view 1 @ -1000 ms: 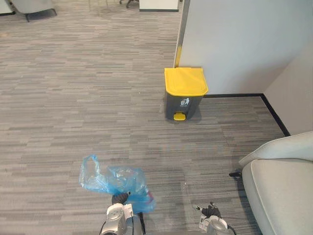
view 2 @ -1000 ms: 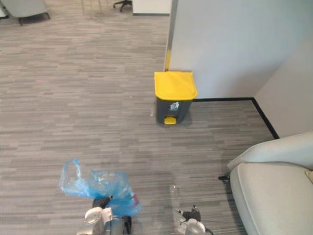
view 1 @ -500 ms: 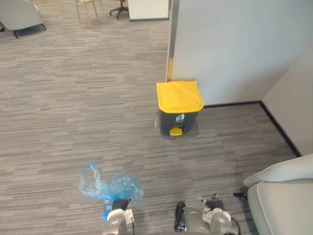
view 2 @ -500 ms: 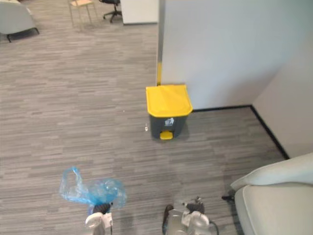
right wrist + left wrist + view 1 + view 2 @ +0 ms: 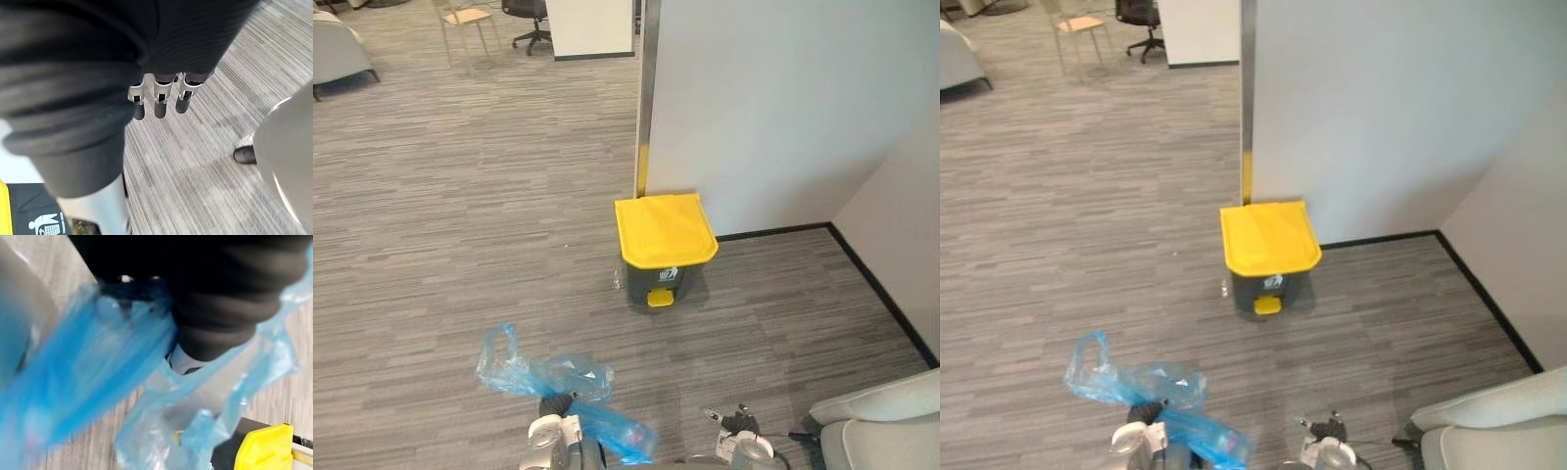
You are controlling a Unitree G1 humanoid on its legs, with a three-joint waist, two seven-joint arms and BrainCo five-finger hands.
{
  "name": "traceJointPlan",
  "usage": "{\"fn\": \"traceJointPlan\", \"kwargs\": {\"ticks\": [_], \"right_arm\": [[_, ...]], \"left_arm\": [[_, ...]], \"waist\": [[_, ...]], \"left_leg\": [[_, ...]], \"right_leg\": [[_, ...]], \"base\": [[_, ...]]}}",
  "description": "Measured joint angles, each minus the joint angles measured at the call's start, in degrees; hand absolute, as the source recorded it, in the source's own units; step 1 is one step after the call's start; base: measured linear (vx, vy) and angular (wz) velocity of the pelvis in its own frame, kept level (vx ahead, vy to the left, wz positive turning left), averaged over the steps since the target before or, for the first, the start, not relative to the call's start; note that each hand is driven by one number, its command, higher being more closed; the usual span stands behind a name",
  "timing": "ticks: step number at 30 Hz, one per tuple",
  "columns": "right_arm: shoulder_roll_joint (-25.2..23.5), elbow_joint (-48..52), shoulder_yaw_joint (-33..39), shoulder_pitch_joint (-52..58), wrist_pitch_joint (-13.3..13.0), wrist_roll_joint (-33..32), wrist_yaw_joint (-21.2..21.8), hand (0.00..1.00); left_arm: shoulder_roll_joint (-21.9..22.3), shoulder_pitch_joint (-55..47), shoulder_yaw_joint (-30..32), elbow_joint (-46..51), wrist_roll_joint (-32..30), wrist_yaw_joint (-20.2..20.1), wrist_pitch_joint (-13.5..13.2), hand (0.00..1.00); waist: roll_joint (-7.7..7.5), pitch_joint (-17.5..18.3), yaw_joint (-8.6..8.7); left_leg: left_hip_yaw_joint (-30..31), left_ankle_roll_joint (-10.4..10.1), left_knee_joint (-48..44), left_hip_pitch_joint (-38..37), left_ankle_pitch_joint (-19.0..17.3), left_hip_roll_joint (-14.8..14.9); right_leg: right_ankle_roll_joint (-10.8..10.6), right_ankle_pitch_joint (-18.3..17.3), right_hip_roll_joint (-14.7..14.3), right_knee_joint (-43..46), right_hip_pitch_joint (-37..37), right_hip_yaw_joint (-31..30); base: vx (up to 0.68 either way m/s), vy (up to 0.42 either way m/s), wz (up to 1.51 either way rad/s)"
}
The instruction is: Gather rubbish on tea table into small bin, then transfer packed bag to large trash can.
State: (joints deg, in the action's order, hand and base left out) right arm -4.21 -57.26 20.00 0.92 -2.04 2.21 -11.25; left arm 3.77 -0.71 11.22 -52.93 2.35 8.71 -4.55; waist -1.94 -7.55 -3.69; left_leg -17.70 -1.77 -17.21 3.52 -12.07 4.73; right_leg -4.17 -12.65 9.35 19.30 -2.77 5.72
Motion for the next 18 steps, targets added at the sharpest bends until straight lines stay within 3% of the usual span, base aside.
{"fn": "traceJointPlan", "kwargs": {"ticks": [1,3,5,7,9,11,12,13,14,16,18], "right_arm": [[0.0,0.2,0.0,0.0,0.1,0.0,0.1,0.00],[0.3,1.3,0.1,-0.1,-0.2,0.1,0.0,0.00],[0.3,1.6,0.1,0.0,-0.2,0.1,0.0,0.00],[0.3,2.4,0.3,0.0,-0.3,0.1,0.0,0.00],[0.7,2.5,1.6,-1.4,-0.7,0.1,0.0,0.00],[0.8,2.5,1.8,-1.5,-0.8,0.1,0.0,0.00],[0.5,2.4,1.8,-1.5,-0.8,0.1,0.0,0.00],[0.2,2.0,1.6,-1.2,-0.7,0.1,0.0,0.00],[1.7,1.7,1.8,-1.9,-0.6,0.2,0.1,0.00],[2.1,1.3,2.4,-2.8,-0.6,0.2,0.0,0.00],[2.0,1.0,2.5,-2.5,-0.5,0.2,0.1,0.00]], "left_arm": [[0.0,-0.1,-0.2,-0.1,0.0,0.0,0.0,1.00],[-1.2,0.0,-1.7,-1.2,0.0,0.2,0.1,1.00],[-1.6,-0.1,-1.7,-1.3,0.0,0.2,0.1,1.00],[-1.9,0.1,-1.6,-1.3,0.0,0.6,0.1,1.00],[-1.6,0.9,-1.1,-1.6,0.0,1.2,0.0,1.00],[-1.6,1.1,-1.0,-2.0,0.0,1.2,0.0,1.00],[-1.8,1.1,-1.1,-2.1,0.0,1.1,-0.1,1.00],[-2.0,1.1,-1.0,-2.1,0.0,1.1,-0.1,1.00],[-0.9,1.4,-0.6,-3.5,0.0,1.0,0.0,1.00],[-0.3,1.2,-0.5,-4.0,-0.3,0.8,0.0,1.00],[-0.2,1.2,-0.4,-4.0,-0.9,0.8,0.0,1.00]], "waist": [[0.03,0.0,0.11],[0.21,-0.2,1.20],[0.13,-0.2,1.23],[0.25,-0.2,1.37],[1.57,-1.1,1.79],[1.86,-1.3,2.17],[1.27,-1.2,2.50],[-0.23,-1.2,2.71],[2.30,-1.4,2.65],[3.47,-1.3,2.41],[3.58,-1.4,2.96]], "left_leg": [[-0.6,0.2,0.4,-1.2,-0.3,-0.2],[-1.2,1.0,1.5,-6.6,-1.9,-1.3],[-0.6,1.0,2.2,-9.1,-1.9,-1.4],[0.5,1.0,4.2,-12.2,-1.9,-1.3],[2.0,1.0,8.2,-16.1,-1.9,0.2],[2.8,1.0,8.9,-17.4,-1.9,1.1],[3.9,0.5,9.3,-18.5,-2.2,1.2],[4.9,-0.5,9.4,-19.3,-2.6,0.0],[7.0,-1.9,9.6,-20.7,-3.4,2.2],[7.4,-2.3,8.3,-20.5,-1.8,3.4],[8.1,-3.3,4.9,-20.1,-0.6,4.9]], "right_leg": [[-0.1,0.0,0.5,3.8,1.3,-0.4],[-3.7,2.8,2.8,26.6,10.0,-2.0],[-4.0,2.9,2.9,32.8,12.2,-1.2],[-2.4,1.3,1.8,36.5,16.3,0.1],[0.7,-1.9,-0.9,28.3,19.9,3.4],[1.2,-1.3,-1.9,21.3,20.4,4.7],[1.2,2.3,-2.4,10.9,19.9,4.9],[1.7,8.4,-1.9,3.5,18.6,4.4],[4.5,9.0,-3.9,4.3,17.4,5.4],[5.1,5.9,-4.9,5.6,17.4,5.8],[5.7,4.1,-5.6,5.7,15.3,6.9]], "base": [[0.29,0.248,-0.45],[0.36,0.210,-0.02],[0.27,0.062,0.22],[0.34,-0.030,0.31],[0.38,-0.142,0.34],[0.31,-0.171,0.35],[0.38,-0.253,0.52],[0.49,-0.300,0.46],[0.40,-0.239,0.17],[0.37,-0.240,-0.04],[0.34,-0.251,0.27]]}}
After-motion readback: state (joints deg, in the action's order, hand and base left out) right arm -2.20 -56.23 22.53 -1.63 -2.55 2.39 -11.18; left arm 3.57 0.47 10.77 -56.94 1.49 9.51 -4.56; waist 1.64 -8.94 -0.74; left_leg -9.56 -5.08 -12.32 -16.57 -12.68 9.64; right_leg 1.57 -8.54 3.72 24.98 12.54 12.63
